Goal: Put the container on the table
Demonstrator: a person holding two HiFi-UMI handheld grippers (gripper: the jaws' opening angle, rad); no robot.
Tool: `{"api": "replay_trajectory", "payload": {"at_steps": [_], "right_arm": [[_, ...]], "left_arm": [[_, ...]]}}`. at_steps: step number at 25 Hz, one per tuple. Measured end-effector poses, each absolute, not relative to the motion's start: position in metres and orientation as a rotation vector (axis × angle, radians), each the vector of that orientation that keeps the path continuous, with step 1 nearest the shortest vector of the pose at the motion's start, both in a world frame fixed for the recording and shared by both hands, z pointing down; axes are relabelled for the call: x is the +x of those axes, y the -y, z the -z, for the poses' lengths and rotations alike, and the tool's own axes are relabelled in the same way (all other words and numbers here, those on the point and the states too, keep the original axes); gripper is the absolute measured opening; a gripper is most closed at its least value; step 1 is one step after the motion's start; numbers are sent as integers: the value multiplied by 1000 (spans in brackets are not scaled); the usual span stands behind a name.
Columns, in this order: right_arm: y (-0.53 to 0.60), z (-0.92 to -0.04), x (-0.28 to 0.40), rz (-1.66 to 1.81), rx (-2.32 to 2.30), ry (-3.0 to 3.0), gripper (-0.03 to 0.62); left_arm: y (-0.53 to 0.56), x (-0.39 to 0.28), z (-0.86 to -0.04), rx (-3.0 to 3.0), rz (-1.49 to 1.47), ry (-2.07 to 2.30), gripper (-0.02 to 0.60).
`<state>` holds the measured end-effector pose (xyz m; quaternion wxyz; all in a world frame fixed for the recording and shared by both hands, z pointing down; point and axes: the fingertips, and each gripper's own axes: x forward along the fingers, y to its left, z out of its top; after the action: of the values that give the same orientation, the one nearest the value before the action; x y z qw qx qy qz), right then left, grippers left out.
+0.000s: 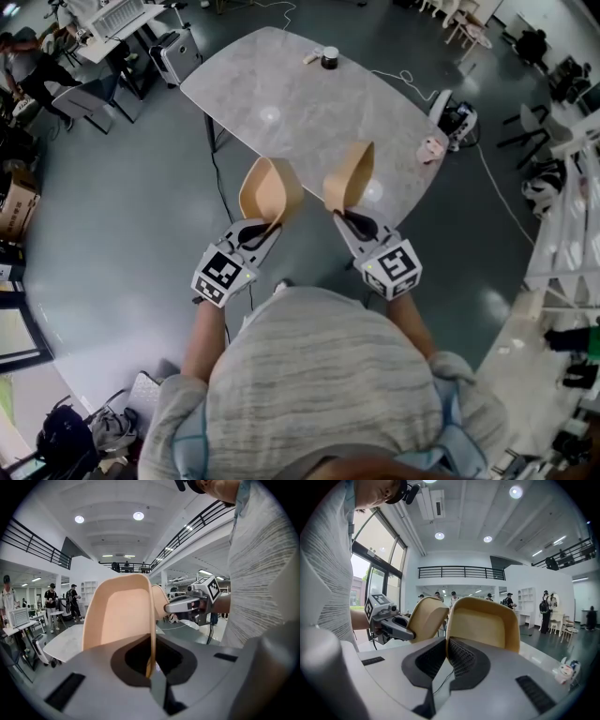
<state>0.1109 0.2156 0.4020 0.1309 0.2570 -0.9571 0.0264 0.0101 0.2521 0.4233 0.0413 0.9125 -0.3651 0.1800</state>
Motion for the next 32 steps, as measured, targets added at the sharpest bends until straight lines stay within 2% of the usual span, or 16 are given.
{"api": "replay_trajectory", "payload": {"at_steps": [10, 19, 32], "right_arm": [[-201, -417, 61, -41, 766, 2772, 18], [-171, -424, 36, -45, 731, 2761, 18], [-73, -420, -4, -105, 702, 2766, 18]], "left_arm": [[-249, -56, -437, 2761, -540, 1157, 5], [-225, -79, -446, 2734, -528, 1152, 5], [-127, -115, -445, 2726, -584, 1164, 5]]}}
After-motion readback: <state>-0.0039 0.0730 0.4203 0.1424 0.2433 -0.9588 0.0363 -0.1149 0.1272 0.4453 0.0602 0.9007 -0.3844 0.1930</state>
